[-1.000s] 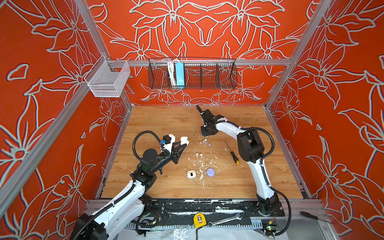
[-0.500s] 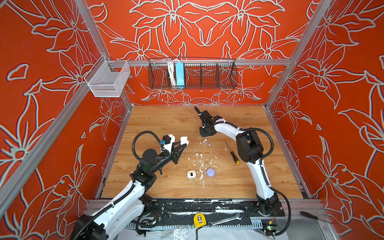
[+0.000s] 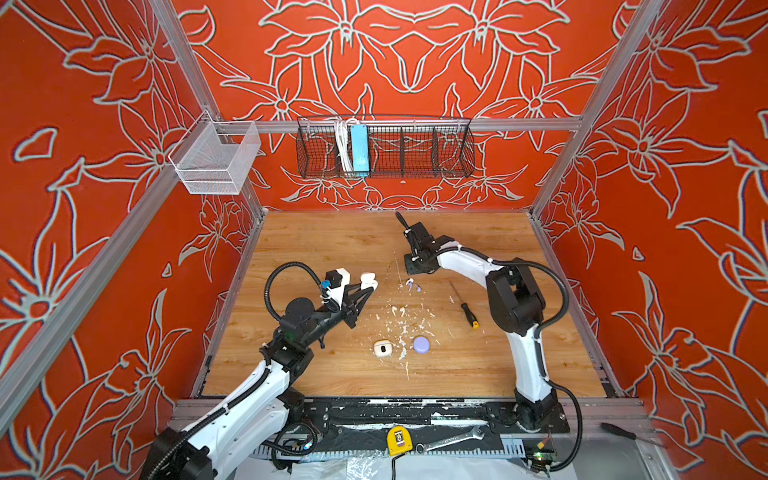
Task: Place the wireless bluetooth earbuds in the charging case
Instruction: 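Close the right gripper on the white earbud and lift it, then carry the earbud with the right gripper toward the open case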
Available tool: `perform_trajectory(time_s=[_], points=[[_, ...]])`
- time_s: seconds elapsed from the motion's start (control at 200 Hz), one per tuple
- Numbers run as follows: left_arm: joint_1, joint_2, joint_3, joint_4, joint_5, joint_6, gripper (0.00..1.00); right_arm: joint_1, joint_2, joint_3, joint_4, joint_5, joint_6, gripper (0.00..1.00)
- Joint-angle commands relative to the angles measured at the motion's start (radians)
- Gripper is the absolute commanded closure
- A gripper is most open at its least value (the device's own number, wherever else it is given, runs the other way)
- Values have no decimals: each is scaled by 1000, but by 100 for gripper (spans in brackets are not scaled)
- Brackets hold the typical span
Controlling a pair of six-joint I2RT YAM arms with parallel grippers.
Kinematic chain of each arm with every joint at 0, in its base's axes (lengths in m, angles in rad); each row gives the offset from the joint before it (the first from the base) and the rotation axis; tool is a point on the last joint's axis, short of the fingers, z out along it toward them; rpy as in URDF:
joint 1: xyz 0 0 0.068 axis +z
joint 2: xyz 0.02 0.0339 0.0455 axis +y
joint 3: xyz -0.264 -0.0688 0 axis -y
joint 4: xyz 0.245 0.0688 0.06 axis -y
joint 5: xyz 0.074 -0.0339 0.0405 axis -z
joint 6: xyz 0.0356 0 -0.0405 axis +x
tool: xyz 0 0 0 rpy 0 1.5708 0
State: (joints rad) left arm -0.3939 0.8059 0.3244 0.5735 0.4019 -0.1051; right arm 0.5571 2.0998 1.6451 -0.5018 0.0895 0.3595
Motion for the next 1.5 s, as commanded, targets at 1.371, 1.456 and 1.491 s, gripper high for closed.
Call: perform_trajectory(time_s=[1.371,1.456,1.491], points=[[-13,146,-24,244,189,28,100,438,-815,-991,1329,174,383,87],[-16,138,-21,239,201,34,100,473,-796,-977,1335,190,365,87],[-17,132,-21,237,203,38,100,489,-789,-973,1336,198,353,88]])
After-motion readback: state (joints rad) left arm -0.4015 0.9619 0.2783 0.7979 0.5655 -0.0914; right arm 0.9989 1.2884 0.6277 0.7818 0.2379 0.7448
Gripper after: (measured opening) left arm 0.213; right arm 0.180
